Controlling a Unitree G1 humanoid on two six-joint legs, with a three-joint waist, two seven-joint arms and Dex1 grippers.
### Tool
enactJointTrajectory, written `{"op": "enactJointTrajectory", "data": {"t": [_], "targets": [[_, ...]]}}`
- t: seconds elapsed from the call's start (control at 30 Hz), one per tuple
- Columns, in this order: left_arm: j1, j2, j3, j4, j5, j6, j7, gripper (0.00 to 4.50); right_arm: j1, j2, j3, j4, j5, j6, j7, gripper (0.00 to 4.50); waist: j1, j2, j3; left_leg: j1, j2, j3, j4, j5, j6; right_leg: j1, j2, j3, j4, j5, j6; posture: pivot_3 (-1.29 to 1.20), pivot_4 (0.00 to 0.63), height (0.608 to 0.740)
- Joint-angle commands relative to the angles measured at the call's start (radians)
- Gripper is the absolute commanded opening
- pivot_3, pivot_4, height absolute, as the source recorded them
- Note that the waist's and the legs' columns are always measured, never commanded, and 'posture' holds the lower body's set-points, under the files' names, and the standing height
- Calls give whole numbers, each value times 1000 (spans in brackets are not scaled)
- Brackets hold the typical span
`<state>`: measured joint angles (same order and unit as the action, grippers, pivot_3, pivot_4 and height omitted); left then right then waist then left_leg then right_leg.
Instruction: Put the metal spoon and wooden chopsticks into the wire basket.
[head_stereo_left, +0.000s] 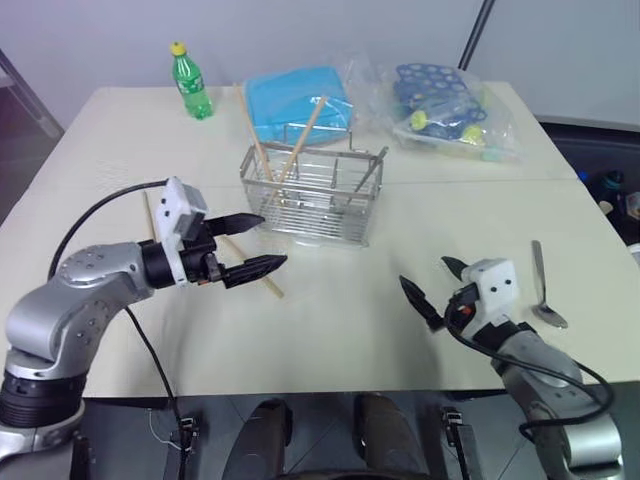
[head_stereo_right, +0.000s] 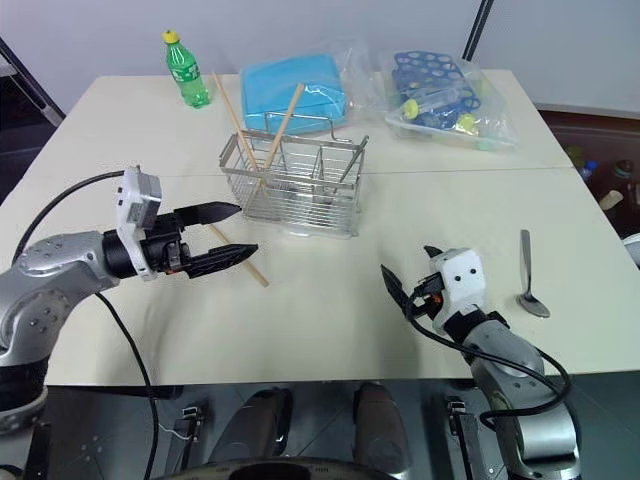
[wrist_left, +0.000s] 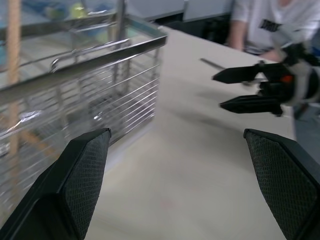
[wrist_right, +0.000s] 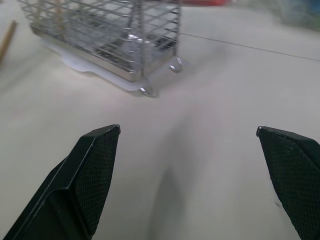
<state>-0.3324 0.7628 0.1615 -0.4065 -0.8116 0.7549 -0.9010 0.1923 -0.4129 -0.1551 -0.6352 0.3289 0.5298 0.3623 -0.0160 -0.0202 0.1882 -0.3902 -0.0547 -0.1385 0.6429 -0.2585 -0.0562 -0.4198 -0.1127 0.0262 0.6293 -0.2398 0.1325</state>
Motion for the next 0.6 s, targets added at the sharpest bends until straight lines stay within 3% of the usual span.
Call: {"op": "enactJointTrajectory", "data": {"t": [0.03, 0.27, 0.4, 0.6], "targets": [[-35, 4, -23, 20, -29, 3, -61, 4467, -2, -21, -45, -50, 18, 28, -7, 4500, 1, 0, 0, 0, 0, 0, 0, 0, 0, 0, 0, 0, 0, 0, 0, 0, 150, 740], [-100, -12, -59, 40, -110, 63, -149, 4467, -143, -52, -213, -70, 124, 341, -121, 4500, 0, 0, 0, 0, 0, 0, 0, 0, 0, 0, 0, 0, 0, 0, 0, 0, 150, 740], [-114, -21, -84, 53, -99, 52, -180, 4467, -241, -87, -314, -82, 176, 552, -177, 4500, 2, 1, 0, 0, 0, -1, 0, 0, 1, 0, 0, 0, 0, 1, 1, 0, 150, 740], [-134, -44, -119, 87, -52, 11, -205, 4467, -342, -149, -410, -54, 179, 707, -213, 4500, 2, 1, 1, -1, 0, 0, 0, 0, 1, 0, 0, 0, 0, 1, 1, 0, 150, 740]]}}
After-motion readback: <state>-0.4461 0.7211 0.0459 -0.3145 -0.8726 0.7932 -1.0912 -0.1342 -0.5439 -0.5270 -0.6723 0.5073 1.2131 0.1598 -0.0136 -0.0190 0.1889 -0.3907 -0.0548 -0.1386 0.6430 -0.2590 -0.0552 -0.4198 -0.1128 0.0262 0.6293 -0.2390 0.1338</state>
